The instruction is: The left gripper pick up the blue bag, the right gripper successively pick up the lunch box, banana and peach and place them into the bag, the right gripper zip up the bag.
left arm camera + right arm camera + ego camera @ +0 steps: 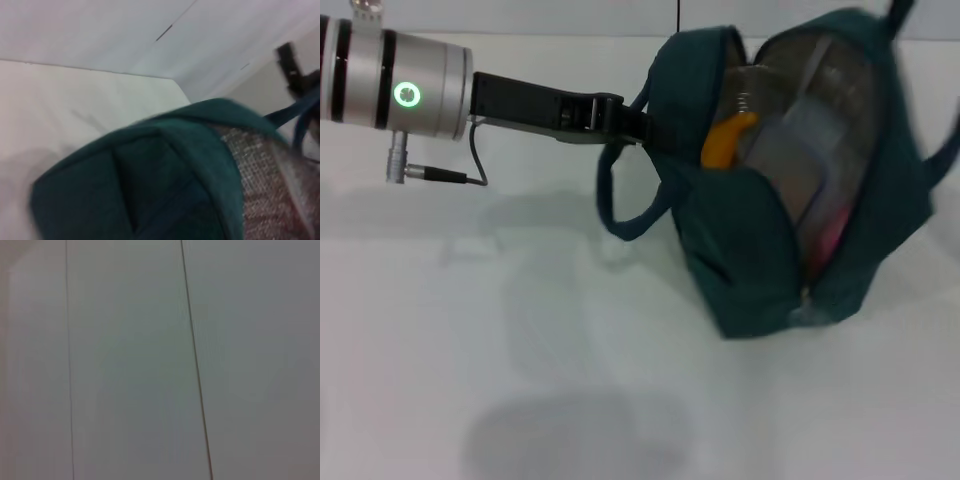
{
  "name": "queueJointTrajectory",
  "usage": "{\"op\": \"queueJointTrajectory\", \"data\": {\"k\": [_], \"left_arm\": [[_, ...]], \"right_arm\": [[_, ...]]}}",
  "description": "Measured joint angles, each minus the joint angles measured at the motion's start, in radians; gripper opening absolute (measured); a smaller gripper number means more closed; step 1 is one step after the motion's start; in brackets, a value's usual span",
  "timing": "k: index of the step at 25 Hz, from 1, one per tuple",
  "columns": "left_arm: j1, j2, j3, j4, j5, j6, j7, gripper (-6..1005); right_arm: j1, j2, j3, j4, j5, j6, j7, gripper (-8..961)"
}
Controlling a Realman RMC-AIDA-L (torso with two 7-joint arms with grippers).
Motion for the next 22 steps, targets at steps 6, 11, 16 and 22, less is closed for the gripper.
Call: {"op": "queueJointTrajectory", "data": {"k": [6,11,16,22], "left_arm": [[-0.013,-0.002,0.000,-0.070,0.000,-0.016,0.040,48],[0.001,0.008,0.000,-0.099,0.003,-0.059,0.065,48],[0.019,0.021,-0.001,-0.104,0.004,-0.085,0.092,48],[0.012,0.022,0.003,-0.107,0.014,-0.112,0.112,48]], "right_arm": [[0.052,-0.004,-0.004,0.053,-0.285,0.130,0.142,869],[0.042,-0.017,0.002,0.058,-0.378,0.067,0.223,869],[-0.011,-0.035,0.088,0.050,-0.363,-0.158,0.215,868],[-0.038,-0.023,0.349,0.106,-0.368,-0.471,0.127,868]]}}
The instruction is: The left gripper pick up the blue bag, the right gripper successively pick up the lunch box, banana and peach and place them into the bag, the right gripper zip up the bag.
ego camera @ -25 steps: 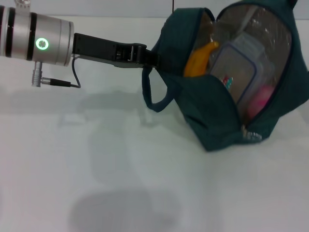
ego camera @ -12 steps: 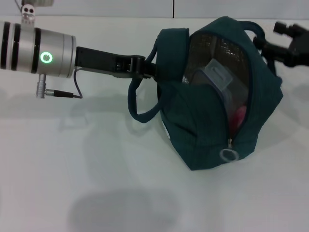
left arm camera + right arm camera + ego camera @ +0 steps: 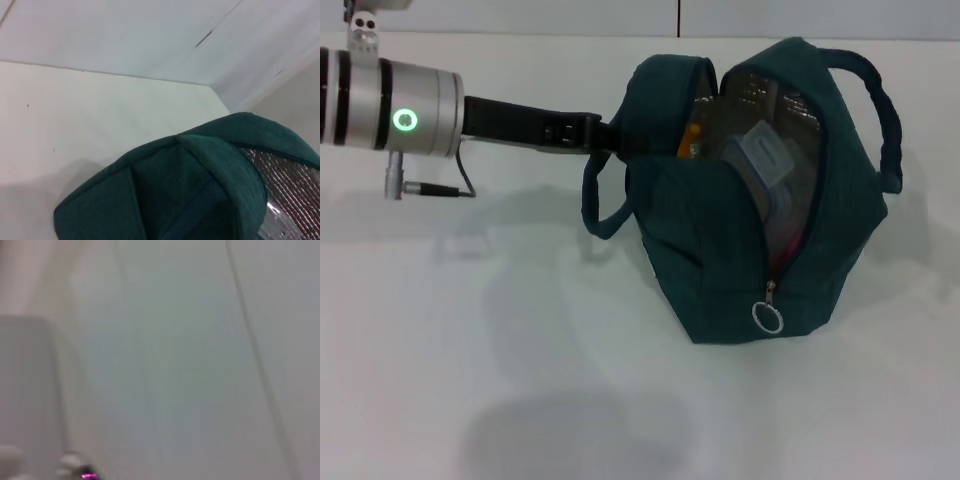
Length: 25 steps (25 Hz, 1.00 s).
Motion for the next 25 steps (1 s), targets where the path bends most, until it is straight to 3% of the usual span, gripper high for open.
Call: {"op": "queueJointTrajectory", "data": {"k": [2,3,4,5,6,7,11,15,22,25], "left_arm": [[-0.009,-0.002,0.000,0.000,0.010,-0.009,0.001,48],[-0.009,-0.002,0.000,0.000,0.010,-0.009,0.001,48],[-0.011,-0.003,0.000,-0.001,0.011,-0.012,0.002,48],[-0.012,-0.004,0.000,-0.002,0.012,-0.015,0.003,48],[-0.012,-0.004,0.000,-0.002,0.012,-0.015,0.003,48],[-0.012,-0.005,-0.002,-0.002,0.012,-0.015,0.005,48],[-0.012,-0.007,-0.003,-0.003,0.012,-0.018,0.008,48],[-0.013,-0.010,-0.003,-0.006,0.012,-0.019,0.008,48],[-0.015,-0.014,-0.003,-0.007,0.009,-0.019,0.008,48],[-0.017,-0.015,-0.003,-0.007,0.007,-0.019,0.007,48]], "right_arm": [[0.000,0.000,0.000,0.000,0.000,0.000,0.000,869],[0.015,-0.045,-0.020,0.060,-0.042,-0.111,0.037,869],[0.025,-0.065,-0.040,0.080,-0.087,-0.144,0.067,869],[0.036,-0.079,-0.060,0.092,-0.142,-0.163,0.093,869],[0.036,-0.079,-0.060,0.092,-0.142,-0.163,0.093,869],[0.054,-0.089,-0.088,0.101,-0.282,-0.179,0.124,869],[0.090,-0.080,-0.095,0.124,-0.517,-0.168,0.135,868],[0.141,-0.072,-0.097,0.167,-0.634,-0.160,0.156,868],[0.234,0.006,-0.099,0.181,-0.756,0.010,0.161,869],[0.291,0.020,-0.099,0.224,-0.811,0.071,0.168,865]]}}
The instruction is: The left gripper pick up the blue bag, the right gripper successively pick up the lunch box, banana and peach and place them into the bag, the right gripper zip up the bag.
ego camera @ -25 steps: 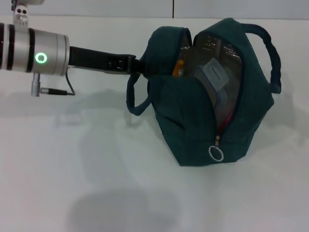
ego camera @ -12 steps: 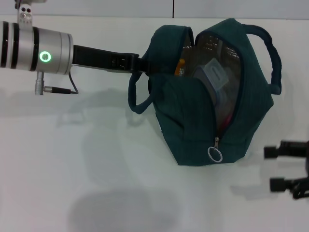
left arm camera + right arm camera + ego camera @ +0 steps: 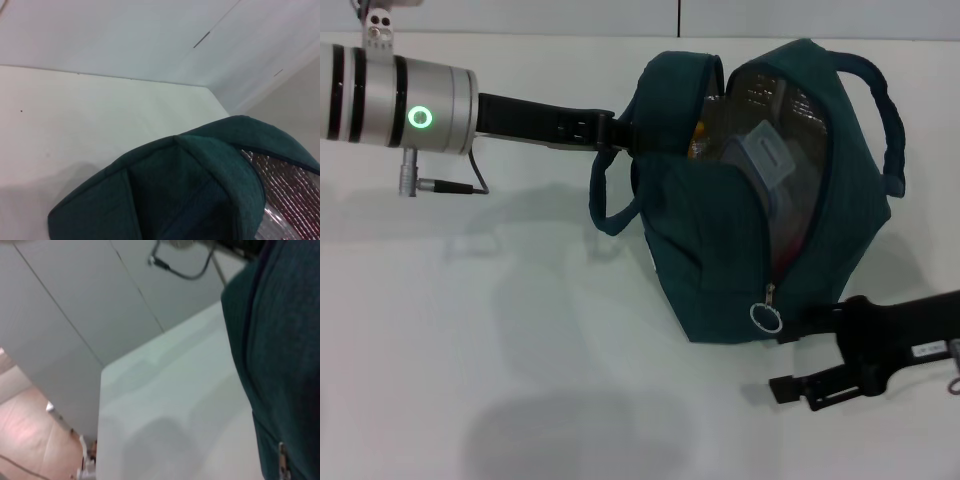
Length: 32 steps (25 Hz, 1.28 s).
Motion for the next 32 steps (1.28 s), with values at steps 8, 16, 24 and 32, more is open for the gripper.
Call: {"op": "queueJointTrajectory", "data": {"k": [8,16,24,32], "left_arm": [[-0.001,0.000,0.000,0.000,-0.002,0.000,0.001,48],[0.002,-0.003,0.000,0.000,-0.005,0.001,0.003,48],[0.002,-0.003,0.002,0.000,-0.005,0.005,0.004,48],[0.000,-0.006,0.003,0.001,-0.005,0.009,0.004,48]], "right_arm": [[0.066,0.009,0.000,0.060,-0.011,0.077,0.000,848],[0.060,0.013,0.001,0.070,0.047,0.125,-0.002,830],[0.050,0.014,0.000,0.094,0.082,0.190,-0.001,718],[0.045,0.014,0.000,0.097,0.104,0.194,-0.004,474]]}}
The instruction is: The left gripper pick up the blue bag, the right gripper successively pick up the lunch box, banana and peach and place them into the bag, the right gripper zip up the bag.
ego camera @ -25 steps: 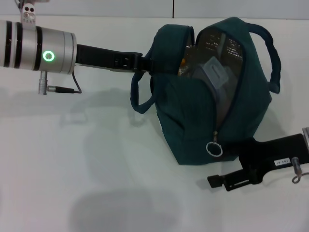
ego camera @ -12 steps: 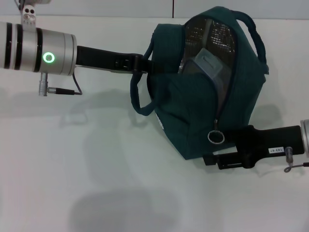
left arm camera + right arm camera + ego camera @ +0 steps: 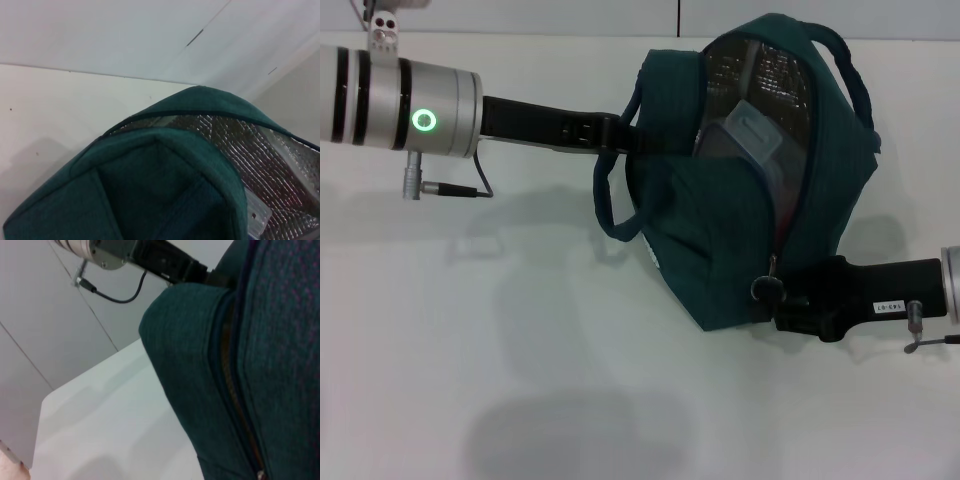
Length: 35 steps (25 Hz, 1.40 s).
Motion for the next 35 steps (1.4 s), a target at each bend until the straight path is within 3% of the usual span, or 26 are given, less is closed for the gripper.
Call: {"op": "queueJointTrajectory", "data": {"k": [12,20,27,35], "left_arm": [[0.007,0.000,-0.002,0.000,0.001,0.002,0.000,48],[0.008,0.000,-0.003,0.000,0.001,0.002,0.000,50],[0.009,0.000,-0.001,-0.001,0.001,0.002,0.000,74],[0.008,-0.001,-0.001,-0.001,0.001,0.002,0.000,101]], "right_arm": [[-0.003,0.000,0.008,0.013,0.005,0.001,-0.003,7],[-0.006,-0.004,0.003,0.025,0.015,0.004,0.007,8],[-0.087,-0.010,0.022,-0.031,0.101,-0.010,0.014,10],[-0.150,-0.010,0.022,-0.083,0.233,-0.120,-0.046,11]]}}
